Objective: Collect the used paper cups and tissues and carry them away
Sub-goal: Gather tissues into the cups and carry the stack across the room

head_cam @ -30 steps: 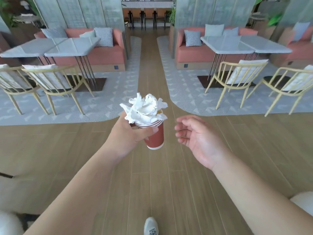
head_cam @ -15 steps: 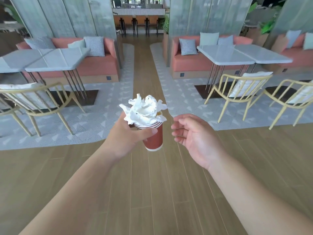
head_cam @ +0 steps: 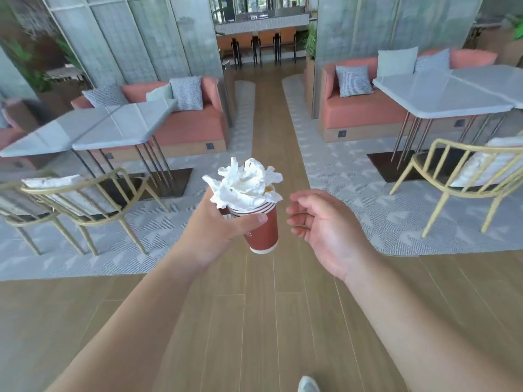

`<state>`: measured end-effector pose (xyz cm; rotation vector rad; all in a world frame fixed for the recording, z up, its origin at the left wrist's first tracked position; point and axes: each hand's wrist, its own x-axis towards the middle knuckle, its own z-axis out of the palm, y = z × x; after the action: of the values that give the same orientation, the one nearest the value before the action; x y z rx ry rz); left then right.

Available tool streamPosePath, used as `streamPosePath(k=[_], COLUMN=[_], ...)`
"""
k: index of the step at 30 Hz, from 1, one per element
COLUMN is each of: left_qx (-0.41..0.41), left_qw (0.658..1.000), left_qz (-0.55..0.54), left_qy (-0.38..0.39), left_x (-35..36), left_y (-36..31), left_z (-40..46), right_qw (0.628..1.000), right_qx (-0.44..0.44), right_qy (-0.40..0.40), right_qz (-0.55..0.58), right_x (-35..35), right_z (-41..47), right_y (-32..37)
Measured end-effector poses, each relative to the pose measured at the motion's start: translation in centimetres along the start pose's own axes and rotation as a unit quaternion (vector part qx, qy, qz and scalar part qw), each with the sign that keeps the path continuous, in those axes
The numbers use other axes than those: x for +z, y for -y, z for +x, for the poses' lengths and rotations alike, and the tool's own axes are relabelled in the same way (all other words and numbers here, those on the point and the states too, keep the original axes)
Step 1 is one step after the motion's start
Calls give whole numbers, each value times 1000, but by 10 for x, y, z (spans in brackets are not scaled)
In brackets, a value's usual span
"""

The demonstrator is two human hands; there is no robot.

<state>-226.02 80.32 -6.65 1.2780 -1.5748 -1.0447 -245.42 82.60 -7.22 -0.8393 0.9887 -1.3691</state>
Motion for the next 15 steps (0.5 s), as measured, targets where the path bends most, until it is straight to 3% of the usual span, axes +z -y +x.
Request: streamPosePath(k=[15], left_qx=[12], left_qw=[1000], left_qz=[6], left_qy=[-25], left_x=[-1], left_y=[5], left_z=[253], right_qw=[999], right_qx=[3], right_qy=[34], right_qz=[7], right_x=[-13], right_z=[257], right_y=[50])
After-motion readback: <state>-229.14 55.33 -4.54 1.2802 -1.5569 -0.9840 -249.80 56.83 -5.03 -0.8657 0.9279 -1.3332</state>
